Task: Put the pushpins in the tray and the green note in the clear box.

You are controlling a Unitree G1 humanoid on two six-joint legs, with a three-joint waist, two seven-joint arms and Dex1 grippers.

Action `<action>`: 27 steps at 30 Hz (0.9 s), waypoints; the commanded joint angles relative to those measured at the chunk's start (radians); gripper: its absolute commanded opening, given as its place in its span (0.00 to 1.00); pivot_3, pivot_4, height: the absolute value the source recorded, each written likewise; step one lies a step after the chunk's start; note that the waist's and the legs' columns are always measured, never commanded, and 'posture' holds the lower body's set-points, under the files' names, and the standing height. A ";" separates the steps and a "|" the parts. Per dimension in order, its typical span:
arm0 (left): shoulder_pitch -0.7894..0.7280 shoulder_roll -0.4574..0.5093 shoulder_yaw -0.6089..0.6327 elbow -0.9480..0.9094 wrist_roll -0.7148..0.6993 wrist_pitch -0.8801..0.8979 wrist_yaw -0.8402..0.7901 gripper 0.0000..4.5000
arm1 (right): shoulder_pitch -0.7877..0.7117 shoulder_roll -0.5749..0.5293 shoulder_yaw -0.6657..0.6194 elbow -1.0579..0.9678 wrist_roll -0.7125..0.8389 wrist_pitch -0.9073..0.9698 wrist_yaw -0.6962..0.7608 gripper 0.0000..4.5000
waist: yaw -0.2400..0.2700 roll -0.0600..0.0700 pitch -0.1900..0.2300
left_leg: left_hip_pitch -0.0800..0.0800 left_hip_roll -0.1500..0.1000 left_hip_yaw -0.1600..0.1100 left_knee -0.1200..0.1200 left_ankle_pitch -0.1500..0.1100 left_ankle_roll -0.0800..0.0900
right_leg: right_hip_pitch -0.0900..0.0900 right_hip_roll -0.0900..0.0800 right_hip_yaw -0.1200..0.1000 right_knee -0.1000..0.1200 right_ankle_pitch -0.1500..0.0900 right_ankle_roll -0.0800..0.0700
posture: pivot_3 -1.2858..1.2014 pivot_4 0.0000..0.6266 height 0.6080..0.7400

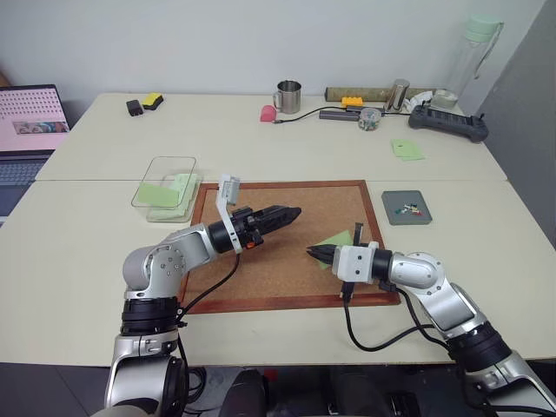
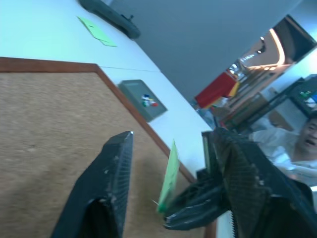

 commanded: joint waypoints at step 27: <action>0.069 0.041 -0.044 -0.065 0.027 -0.180 -0.079 0.94 | -0.028 0.172 -0.288 -0.212 0.389 0.427 -0.154 0.00 | 0.003 0.000 0.000 | -0.001 0.000 -0.001 0.000 0.000 0.000 | 0.000 -0.001 0.001 0.000 0.000 -0.001 | 0.52 0.24 1.00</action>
